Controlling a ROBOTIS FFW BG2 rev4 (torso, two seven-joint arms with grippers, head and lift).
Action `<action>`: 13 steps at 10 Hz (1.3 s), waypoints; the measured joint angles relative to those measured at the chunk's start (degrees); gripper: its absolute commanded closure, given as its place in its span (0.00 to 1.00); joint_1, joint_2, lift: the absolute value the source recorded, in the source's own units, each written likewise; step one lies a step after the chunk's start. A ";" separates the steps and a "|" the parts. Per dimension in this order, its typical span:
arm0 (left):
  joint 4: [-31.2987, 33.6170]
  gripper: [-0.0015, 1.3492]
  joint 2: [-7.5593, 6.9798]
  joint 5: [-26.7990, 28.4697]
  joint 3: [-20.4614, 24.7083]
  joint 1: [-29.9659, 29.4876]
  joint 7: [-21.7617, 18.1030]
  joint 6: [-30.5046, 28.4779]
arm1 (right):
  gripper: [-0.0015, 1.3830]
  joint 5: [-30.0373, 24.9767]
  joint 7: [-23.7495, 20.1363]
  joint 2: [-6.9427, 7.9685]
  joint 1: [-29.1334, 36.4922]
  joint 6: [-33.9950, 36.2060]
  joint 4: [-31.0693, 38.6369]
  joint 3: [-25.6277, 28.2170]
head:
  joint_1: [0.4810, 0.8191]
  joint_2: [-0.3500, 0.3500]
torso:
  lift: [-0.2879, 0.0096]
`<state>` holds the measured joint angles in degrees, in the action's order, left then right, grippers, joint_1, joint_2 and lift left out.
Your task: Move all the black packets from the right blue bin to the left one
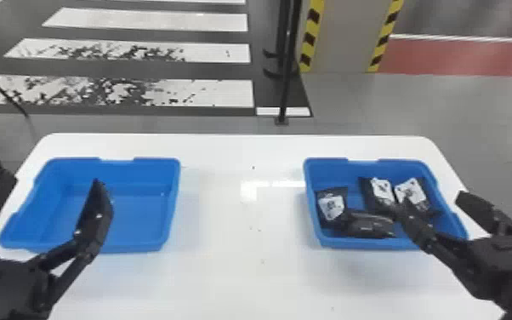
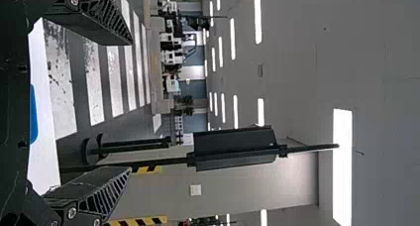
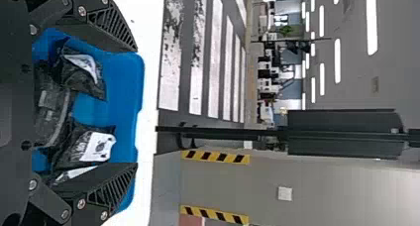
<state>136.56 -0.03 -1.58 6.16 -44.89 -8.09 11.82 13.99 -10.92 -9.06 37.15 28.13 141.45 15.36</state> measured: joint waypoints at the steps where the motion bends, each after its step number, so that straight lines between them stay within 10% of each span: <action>1: -0.07 0.10 -0.04 -0.05 -0.14 0.03 0.00 -0.01 | 0.16 -0.12 -0.26 -0.55 -2.78 4.96 -1.33 -0.02 | 0.63 0.40 | 0.50; 6: -0.72 0.10 -0.06 -0.44 -0.44 0.35 -0.06 -0.04 | 0.16 -2.76 -6.29 -2.37 -20.02 22.54 -14.85 -1.35 | 0.63 0.37 | 0.50; 13: -1.81 0.10 -0.04 -1.18 -0.94 0.86 -0.17 0.89 | 0.17 -0.82 -6.38 -5.11 -32.39 23.97 -29.50 -9.96 | 0.63 0.46 | 0.50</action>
<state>134.75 -0.07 -2.76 5.22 -44.04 -8.26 12.72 13.17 -17.30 -14.17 4.76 52.10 111.95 5.40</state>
